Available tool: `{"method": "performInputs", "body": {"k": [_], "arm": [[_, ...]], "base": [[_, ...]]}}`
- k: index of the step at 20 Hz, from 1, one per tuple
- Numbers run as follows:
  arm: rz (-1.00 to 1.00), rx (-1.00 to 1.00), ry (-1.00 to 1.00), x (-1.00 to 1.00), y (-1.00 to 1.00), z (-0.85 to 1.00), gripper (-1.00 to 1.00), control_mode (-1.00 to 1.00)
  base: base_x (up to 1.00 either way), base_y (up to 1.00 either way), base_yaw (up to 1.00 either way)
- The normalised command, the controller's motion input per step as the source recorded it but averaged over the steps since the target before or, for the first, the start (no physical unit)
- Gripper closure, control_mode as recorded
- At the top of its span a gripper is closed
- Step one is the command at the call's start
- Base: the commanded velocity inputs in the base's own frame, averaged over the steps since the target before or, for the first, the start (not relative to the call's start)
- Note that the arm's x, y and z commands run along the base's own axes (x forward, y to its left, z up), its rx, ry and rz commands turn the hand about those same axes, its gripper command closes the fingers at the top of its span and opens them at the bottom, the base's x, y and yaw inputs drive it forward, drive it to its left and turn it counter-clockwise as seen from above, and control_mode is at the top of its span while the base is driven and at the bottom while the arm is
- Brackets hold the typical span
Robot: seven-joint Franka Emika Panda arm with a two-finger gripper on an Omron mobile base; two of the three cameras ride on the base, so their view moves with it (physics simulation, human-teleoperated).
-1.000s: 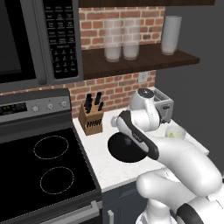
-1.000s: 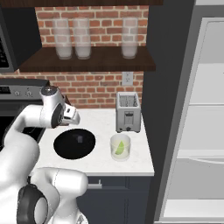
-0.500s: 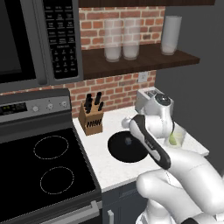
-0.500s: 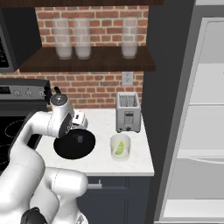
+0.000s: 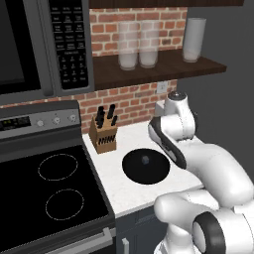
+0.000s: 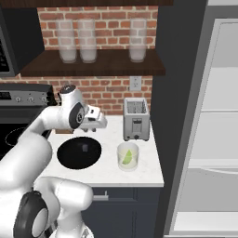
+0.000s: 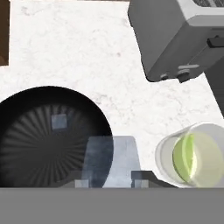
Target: Grab a lemon wedge from the fridge and one ice cube from the ice bowl, and put them in the glass of lemonade.
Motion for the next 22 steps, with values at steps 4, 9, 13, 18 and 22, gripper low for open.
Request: {"method": "performInputs", "body": {"k": [4, 9, 13, 18, 22], "arm": [[-0.07, -0.03, 0.22, -0.03, -0.83, 0.07, 1.00, -1.00], [-0.07, 0.13, 0.00, -0.19, -0.88, -0.19, 1.00, -1.00], [-0.02, 0.16, -0.01, -0.03, -0.65, -0.40, 1.00, -1.00], [0.00, 0.09, -0.01, 0.01, -0.30, -0.17, 1.00, -1.00], [0.00, 0.00, 0.00, 0.14, -0.11, -0.03, 1.00, -1.00]], "base": [[0.00, 0.00, 0.00], [0.00, 0.00, 0.00], [0.00, 0.00, 0.00], [0.00, 0.00, 0.00], [0.00, 0.00, 0.00]]}}
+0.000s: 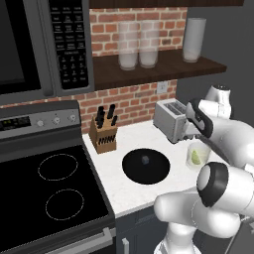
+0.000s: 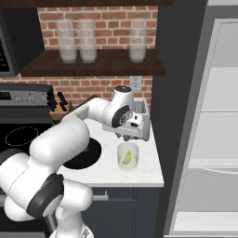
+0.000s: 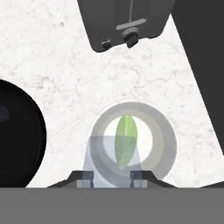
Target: Grab a lemon wedge from the fridge and one ice cube from the ice bowl, and put them in the glass of lemonade.
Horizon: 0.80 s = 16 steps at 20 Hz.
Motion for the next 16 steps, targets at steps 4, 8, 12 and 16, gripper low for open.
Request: {"method": "performInputs", "body": {"k": [4, 8, 12, 16], "arm": [[0.00, 0.00, 0.02, 0.12, -0.07, -0.19, 1.00, -1.00], [0.00, 0.00, 0.00, 0.00, -0.02, -0.21, 1.00, -1.00], [0.00, 0.00, 0.00, 0.00, 0.00, -0.19, 1.00, -1.00], [0.00, 0.00, 0.00, 0.00, 0.00, -0.18, 1.00, -1.00]], "base": [[0.00, 0.00, 0.00], [0.00, 0.00, 0.00], [0.00, 0.00, 0.00], [0.00, 0.00, 0.00]]}}
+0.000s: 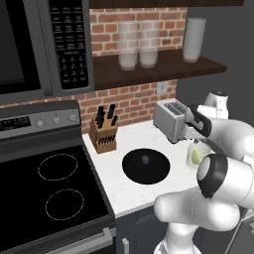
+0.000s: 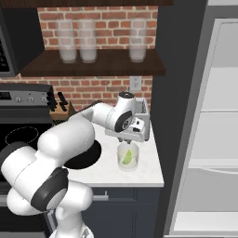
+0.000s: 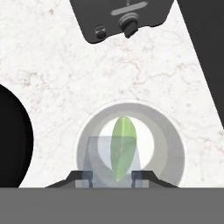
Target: Grab a lemon wedge from the fridge and one ice cube from the ice bowl, and put them in the glass of lemonade.
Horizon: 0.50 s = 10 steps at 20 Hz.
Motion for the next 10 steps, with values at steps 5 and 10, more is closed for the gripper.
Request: {"method": "performInputs", "body": {"k": [5, 10], "arm": [[0.00, 0.00, 0.00, 0.00, 0.00, -0.09, 1.00, -1.00], [0.00, -0.01, -0.02, -0.05, 0.00, -0.01, 1.00, -1.00]], "base": [[0.00, 0.00, 0.00], [0.00, 0.00, 0.00]]}}
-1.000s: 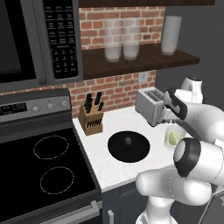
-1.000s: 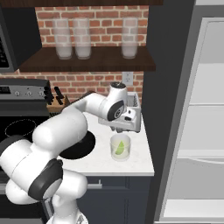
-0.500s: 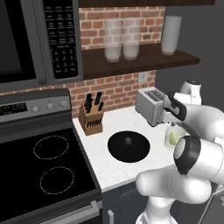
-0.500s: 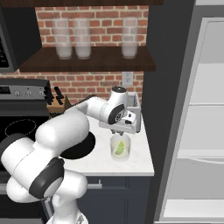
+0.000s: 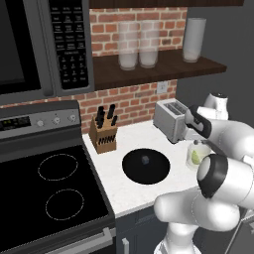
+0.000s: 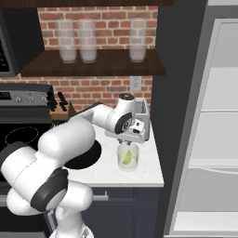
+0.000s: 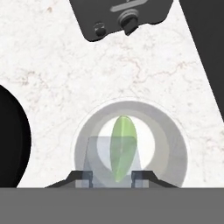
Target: Grab a lemon wedge from the fridge and one ice cube from the ice bowl, and put them in the glass of lemonade.
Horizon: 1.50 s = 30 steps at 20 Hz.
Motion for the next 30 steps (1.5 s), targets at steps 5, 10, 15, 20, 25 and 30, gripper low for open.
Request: {"method": "performInputs", "body": {"k": [5, 10, 15, 20, 25, 30], "arm": [[0.00, 0.00, 0.00, 0.00, -0.19, 0.00, 1.00, -1.00], [0.00, 0.00, 0.00, 0.06, -0.10, 0.00, 1.00, -1.00], [0.00, 0.00, 0.00, 0.04, 0.00, -0.06, 1.00, -1.00], [0.00, 0.00, 0.00, 0.01, 0.00, -0.10, 1.00, -1.00], [0.00, 0.00, 0.00, 0.00, 0.00, -0.09, 1.00, -1.00], [0.00, 0.00, 0.00, 0.00, 0.00, -0.09, -1.00, -1.00]], "base": [[0.00, 0.00, 0.00], [0.00, 0.00, 0.00], [0.00, 0.00, 0.00], [0.00, 0.00, 0.00], [0.00, 0.00, 0.00], [0.00, 0.00, 0.00]]}}
